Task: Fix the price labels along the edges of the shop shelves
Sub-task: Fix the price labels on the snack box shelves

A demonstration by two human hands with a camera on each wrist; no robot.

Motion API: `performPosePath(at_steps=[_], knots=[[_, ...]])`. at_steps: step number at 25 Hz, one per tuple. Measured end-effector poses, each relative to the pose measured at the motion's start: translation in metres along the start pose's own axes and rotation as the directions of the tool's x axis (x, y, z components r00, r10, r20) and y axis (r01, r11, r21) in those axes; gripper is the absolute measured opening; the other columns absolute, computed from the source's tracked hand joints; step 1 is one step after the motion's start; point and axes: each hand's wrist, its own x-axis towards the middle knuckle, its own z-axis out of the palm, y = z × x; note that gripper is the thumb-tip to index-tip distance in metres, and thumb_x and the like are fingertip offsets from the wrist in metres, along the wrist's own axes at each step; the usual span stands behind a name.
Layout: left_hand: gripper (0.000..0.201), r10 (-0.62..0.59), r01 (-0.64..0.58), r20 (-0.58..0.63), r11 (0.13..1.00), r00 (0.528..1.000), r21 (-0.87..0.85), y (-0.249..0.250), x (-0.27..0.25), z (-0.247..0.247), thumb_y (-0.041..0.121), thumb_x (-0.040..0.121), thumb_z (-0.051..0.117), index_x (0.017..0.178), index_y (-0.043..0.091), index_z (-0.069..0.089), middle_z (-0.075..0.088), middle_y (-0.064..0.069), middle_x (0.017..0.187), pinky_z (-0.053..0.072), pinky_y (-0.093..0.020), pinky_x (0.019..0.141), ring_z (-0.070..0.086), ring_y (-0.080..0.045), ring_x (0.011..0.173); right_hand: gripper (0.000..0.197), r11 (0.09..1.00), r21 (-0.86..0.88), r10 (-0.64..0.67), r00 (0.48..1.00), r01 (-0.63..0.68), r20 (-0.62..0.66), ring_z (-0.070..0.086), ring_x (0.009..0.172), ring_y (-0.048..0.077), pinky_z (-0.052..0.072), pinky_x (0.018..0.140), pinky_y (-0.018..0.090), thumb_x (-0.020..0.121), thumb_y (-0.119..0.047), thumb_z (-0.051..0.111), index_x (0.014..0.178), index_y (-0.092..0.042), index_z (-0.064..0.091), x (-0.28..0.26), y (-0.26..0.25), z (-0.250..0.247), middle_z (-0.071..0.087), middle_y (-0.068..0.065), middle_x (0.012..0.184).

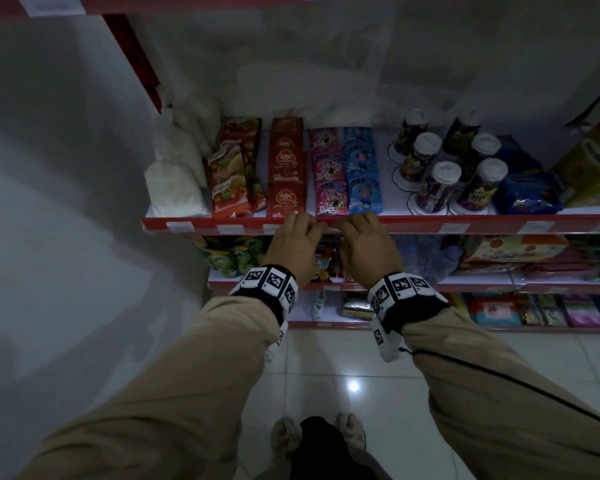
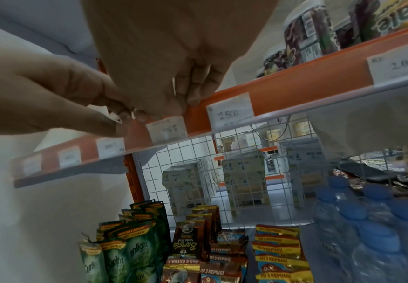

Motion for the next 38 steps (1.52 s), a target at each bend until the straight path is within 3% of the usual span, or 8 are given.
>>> performPosePath(at_steps=[7, 14, 18, 22, 27, 29, 32, 38], knots=[[0.054, 0.052, -0.05, -0.051, 0.998, 0.997, 0.049, -0.008, -0.004, 0.0, 0.01, 0.081, 0.051, 0.134, 0.017, 0.044, 0.044, -0.006, 0.126, 0.027, -0.035, 0.089, 0.039, -0.026, 0.114, 0.026, 0.986, -0.108, 0.135, 0.989, -0.128, 0.054, 0.047, 0.103, 0.037, 0.044, 0.08, 0.046, 0.08, -0.011, 0.059, 0.104, -0.002, 0.06, 0.008, -0.011, 0.008, 0.056, 0.021, 0.109], [0.038, -0.06, 0.027, -0.13, 0.97, 0.99, -0.241, -0.012, 0.001, -0.002, 0.016, 0.092, 0.048, 0.13, 0.015, 0.048, 0.053, -0.007, 0.119, 0.035, -0.038, 0.091, 0.047, -0.027, 0.111, 0.014, 0.952, 0.207, 0.251, 0.961, -0.224, -0.117, 0.054, 0.094, 0.032, 0.043, 0.078, 0.037, 0.085, 0.0, 0.057, 0.096, -0.001, 0.065, 0.013, -0.003, 0.001, 0.063, 0.018, 0.096], [0.03, -0.178, 0.068, -0.18, 0.869, 0.967, -0.491, -0.012, 0.007, 0.0, 0.031, 0.095, 0.049, 0.121, 0.015, 0.053, 0.06, -0.002, 0.107, 0.042, -0.04, 0.091, 0.052, -0.022, 0.105, 0.008, 0.525, 0.786, 0.565, 0.825, -0.326, -0.035, 0.062, 0.08, 0.017, 0.05, 0.072, 0.022, 0.084, 0.002, 0.065, 0.089, -0.004, 0.064, 0.017, -0.016, -0.001, 0.066, 0.007, 0.083], [0.027, -0.165, 0.066, -0.181, 0.887, 0.97, -0.457, -0.014, 0.008, 0.005, 0.03, 0.098, 0.047, 0.111, 0.009, 0.057, 0.057, -0.01, 0.107, 0.043, -0.044, 0.086, 0.051, -0.028, 0.102, 0.014, 0.243, 0.899, 0.61, 0.778, -0.365, 0.151, 0.065, 0.083, 0.025, 0.057, 0.077, 0.033, 0.082, 0.003, 0.068, 0.094, 0.0, 0.061, 0.017, -0.026, 0.002, 0.066, 0.02, 0.088], [0.02, -0.152, 0.082, -0.155, 0.92, 0.976, -0.382, -0.014, 0.009, 0.004, 0.023, 0.095, 0.05, 0.101, 0.007, 0.061, 0.054, -0.01, 0.108, 0.041, -0.043, 0.087, 0.048, -0.028, 0.104, 0.029, 0.47, 0.827, 0.535, 0.845, -0.308, 0.011, 0.06, 0.079, 0.011, 0.05, 0.071, 0.015, 0.083, 0.003, 0.064, 0.112, -0.001, 0.061, 0.013, -0.027, 0.003, 0.064, 0.012, 0.095], [0.022, -0.112, 0.068, -0.132, 0.951, 0.985, -0.303, -0.015, 0.008, 0.003, 0.025, 0.095, 0.051, 0.104, 0.009, 0.063, 0.053, -0.007, 0.111, 0.038, -0.041, 0.088, 0.048, -0.026, 0.106, 0.034, 0.63, 0.732, 0.431, 0.901, -0.259, -0.052, 0.06, 0.085, 0.012, 0.051, 0.076, 0.02, 0.084, -0.001, 0.064, 0.117, -0.008, 0.062, 0.016, -0.022, -0.003, 0.064, 0.006, 0.098], [0.024, -0.082, 0.053, -0.124, 0.974, 0.989, -0.219, -0.017, 0.007, 0.0, 0.029, 0.094, 0.052, 0.107, 0.012, 0.064, 0.053, -0.003, 0.113, 0.035, -0.038, 0.088, 0.048, -0.023, 0.107, 0.016, 0.861, 0.473, 0.242, 0.968, -0.184, -0.064, 0.058, 0.088, 0.023, 0.049, 0.08, 0.037, 0.083, -0.006, 0.063, 0.097, -0.008, 0.07, 0.023, -0.013, -0.01, 0.065, 0.009, 0.092], [0.025, -0.071, 0.045, -0.138, 0.981, 0.988, -0.186, -0.015, 0.005, -0.003, 0.032, 0.093, 0.053, 0.109, 0.015, 0.061, 0.054, -0.002, 0.112, 0.036, -0.037, 0.089, 0.049, -0.023, 0.106, 0.015, 0.927, 0.324, 0.188, 0.981, -0.191, 0.041, 0.061, 0.082, 0.026, 0.052, 0.072, 0.038, 0.084, -0.009, 0.06, 0.098, -0.013, 0.065, 0.022, 0.002, -0.017, 0.068, 0.008, 0.089]])
